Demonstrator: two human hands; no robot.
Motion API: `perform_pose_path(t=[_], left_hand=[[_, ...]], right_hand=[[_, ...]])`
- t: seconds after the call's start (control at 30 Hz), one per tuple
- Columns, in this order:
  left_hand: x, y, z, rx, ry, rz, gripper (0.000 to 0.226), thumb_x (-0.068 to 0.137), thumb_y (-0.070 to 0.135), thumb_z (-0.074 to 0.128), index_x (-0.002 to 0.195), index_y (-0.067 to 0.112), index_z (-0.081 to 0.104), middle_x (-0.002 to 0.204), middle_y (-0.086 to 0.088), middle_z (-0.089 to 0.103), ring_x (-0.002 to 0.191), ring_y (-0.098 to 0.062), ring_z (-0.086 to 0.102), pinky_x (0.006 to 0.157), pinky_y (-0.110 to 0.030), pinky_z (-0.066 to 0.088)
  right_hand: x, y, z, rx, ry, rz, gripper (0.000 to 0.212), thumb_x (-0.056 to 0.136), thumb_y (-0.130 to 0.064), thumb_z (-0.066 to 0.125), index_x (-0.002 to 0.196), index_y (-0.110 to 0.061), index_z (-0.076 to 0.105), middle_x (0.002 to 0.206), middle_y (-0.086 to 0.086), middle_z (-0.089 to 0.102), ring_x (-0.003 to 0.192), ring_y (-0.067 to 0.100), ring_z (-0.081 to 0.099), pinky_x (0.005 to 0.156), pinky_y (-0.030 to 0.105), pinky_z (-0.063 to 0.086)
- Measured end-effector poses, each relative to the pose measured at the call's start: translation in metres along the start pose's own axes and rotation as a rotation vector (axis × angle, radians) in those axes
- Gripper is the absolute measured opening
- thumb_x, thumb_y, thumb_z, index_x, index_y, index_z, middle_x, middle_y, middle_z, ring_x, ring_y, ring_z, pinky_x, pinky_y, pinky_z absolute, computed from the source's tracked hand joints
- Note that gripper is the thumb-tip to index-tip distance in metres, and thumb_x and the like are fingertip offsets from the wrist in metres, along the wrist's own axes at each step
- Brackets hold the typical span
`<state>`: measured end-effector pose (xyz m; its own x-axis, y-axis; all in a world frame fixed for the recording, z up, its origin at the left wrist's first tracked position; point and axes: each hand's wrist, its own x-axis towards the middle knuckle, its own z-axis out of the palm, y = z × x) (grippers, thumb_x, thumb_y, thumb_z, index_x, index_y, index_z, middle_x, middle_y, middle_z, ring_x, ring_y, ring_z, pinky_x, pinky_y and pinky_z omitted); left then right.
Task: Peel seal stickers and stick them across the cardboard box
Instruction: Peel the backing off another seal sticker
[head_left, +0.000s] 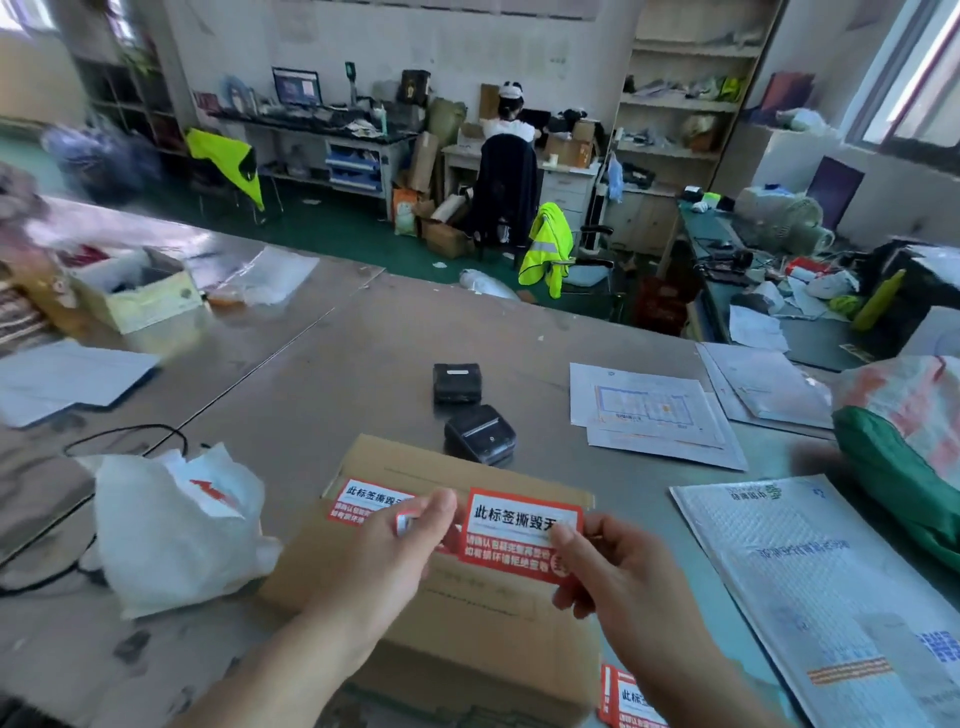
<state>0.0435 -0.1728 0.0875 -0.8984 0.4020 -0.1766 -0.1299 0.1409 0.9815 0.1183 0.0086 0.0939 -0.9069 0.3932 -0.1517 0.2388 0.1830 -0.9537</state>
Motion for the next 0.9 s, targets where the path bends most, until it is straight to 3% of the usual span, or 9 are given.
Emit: perform_pose_path(t=[0.1, 0.2, 0.27, 0.37, 0.43, 0.6, 0.7, 0.8, 0.9], left_hand=[[0.004, 0.003, -0.014, 0.147, 0.090, 0.075, 0.026, 0.086, 0.040, 0.065, 0.087, 0.016, 0.075, 0.062, 0.023, 0.069, 0.059, 0.014, 0.060, 0.053, -0.006, 0.039], [0.013, -0.005, -0.030, 0.310, 0.181, 0.070, 0.018, 0.081, 0.039, 0.075, 0.075, 0.021, 0.073, 0.072, 0.025, 0.071, 0.069, 0.012, 0.062, 0.056, -0.004, 0.041], [0.022, -0.012, -0.039, 0.409, 0.181, 0.043, 0.024, 0.078, 0.052, 0.072, 0.073, 0.029, 0.070, 0.073, 0.023, 0.071, 0.070, 0.006, 0.064, 0.060, -0.011, 0.048], [0.035, -0.023, -0.053, 0.497, 0.142, 0.043, 0.035, 0.072, 0.069, 0.061, 0.082, 0.036, 0.069, 0.074, 0.018, 0.072, 0.069, -0.004, 0.068, 0.069, -0.036, 0.059], [0.040, -0.024, -0.058, 0.462, 0.116, 0.076, 0.031, 0.076, 0.064, 0.062, 0.082, 0.034, 0.069, 0.075, 0.018, 0.072, 0.069, -0.005, 0.067, 0.069, -0.035, 0.056], [0.054, -0.025, -0.070, 0.113, -0.091, 0.035, 0.030, 0.088, 0.043, 0.066, 0.076, 0.017, 0.070, 0.079, 0.004, 0.076, 0.069, -0.004, 0.066, 0.067, -0.020, 0.042], [0.060, -0.027, -0.073, 0.062, -0.145, 0.040, 0.029, 0.092, 0.035, 0.063, 0.082, 0.009, 0.068, 0.071, 0.005, 0.072, 0.055, 0.001, 0.057, 0.055, -0.010, 0.038], [0.067, -0.027, -0.073, 0.045, -0.197, 0.041, 0.036, 0.090, 0.044, 0.064, 0.075, 0.011, 0.061, 0.060, 0.010, 0.063, 0.051, 0.000, 0.050, 0.057, -0.021, 0.034], [0.073, -0.026, -0.073, 0.026, -0.262, 0.037, 0.045, 0.079, 0.058, 0.061, 0.077, 0.014, 0.062, 0.069, 0.006, 0.068, 0.063, -0.007, 0.059, 0.067, -0.031, 0.037]], right_hand=[[0.005, -0.005, 0.015, -0.099, 0.017, 0.003, 0.014, 0.095, -0.021, 0.065, 0.086, -0.014, 0.072, 0.059, 0.000, 0.072, 0.049, 0.009, 0.063, 0.052, 0.023, 0.048], [0.011, -0.008, 0.030, -0.190, 0.057, 0.014, 0.012, 0.093, -0.025, 0.066, 0.086, -0.017, 0.071, 0.056, -0.004, 0.071, 0.044, 0.003, 0.059, 0.049, 0.016, 0.045], [0.015, -0.010, 0.040, -0.248, 0.088, 0.010, 0.012, 0.093, -0.026, 0.068, 0.084, -0.018, 0.070, 0.058, -0.005, 0.072, 0.044, 0.003, 0.061, 0.046, 0.014, 0.044], [0.019, -0.012, 0.054, -0.328, 0.139, -0.002, 0.012, 0.091, -0.027, 0.069, 0.081, -0.022, 0.068, 0.062, -0.005, 0.074, 0.048, 0.005, 0.065, 0.044, 0.010, 0.042], [0.022, -0.016, 0.061, -0.346, 0.168, 0.017, 0.012, 0.091, -0.029, 0.069, 0.080, -0.024, 0.067, 0.064, -0.005, 0.074, 0.049, 0.005, 0.066, 0.043, 0.010, 0.042], [0.031, -0.019, 0.072, -0.400, 0.244, 0.029, 0.015, 0.090, -0.034, 0.069, 0.077, -0.028, 0.065, 0.065, -0.008, 0.074, 0.052, 0.003, 0.066, 0.048, 0.014, 0.043], [0.036, -0.018, 0.076, -0.428, 0.259, 0.053, 0.018, 0.091, -0.037, 0.067, 0.076, -0.028, 0.066, 0.066, -0.007, 0.074, 0.054, 0.002, 0.066, 0.044, 0.010, 0.039], [0.039, -0.016, 0.076, -0.469, 0.275, 0.081, 0.021, 0.094, -0.039, 0.063, 0.078, -0.027, 0.067, 0.069, -0.005, 0.074, 0.059, 0.006, 0.068, 0.047, 0.015, 0.042], [0.043, -0.016, 0.073, -0.482, 0.281, 0.092, 0.026, 0.094, -0.038, 0.062, 0.075, -0.023, 0.070, 0.069, -0.004, 0.074, 0.057, 0.008, 0.068, 0.055, 0.021, 0.052]])
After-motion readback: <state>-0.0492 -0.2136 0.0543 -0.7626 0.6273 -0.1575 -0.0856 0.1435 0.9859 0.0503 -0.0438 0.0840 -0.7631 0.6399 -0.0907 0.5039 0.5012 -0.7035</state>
